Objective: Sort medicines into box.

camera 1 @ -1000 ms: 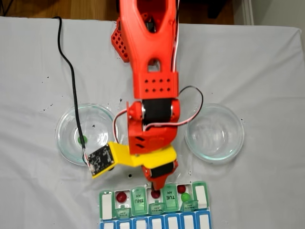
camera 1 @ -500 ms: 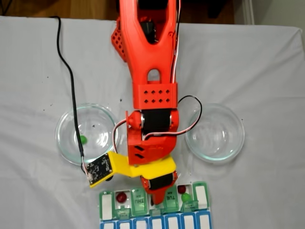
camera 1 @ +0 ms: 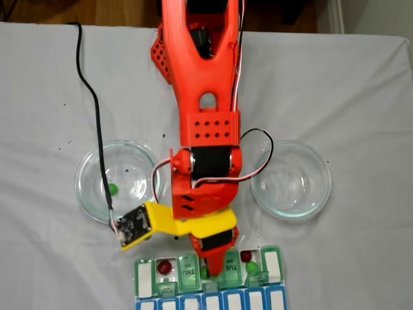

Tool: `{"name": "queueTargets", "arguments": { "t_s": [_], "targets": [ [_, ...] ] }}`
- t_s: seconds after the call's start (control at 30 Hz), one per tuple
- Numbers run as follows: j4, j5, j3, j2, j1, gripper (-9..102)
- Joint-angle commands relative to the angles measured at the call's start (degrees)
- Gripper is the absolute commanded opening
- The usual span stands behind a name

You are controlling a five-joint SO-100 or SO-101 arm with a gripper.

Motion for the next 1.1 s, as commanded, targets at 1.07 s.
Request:
{"name": "queueTargets", "arguments": {
  "t_s": [1.07],
  "targets": [
    [21.80, -29.27, 5.27, 16.88, 32.43, 15]
  ]
}}
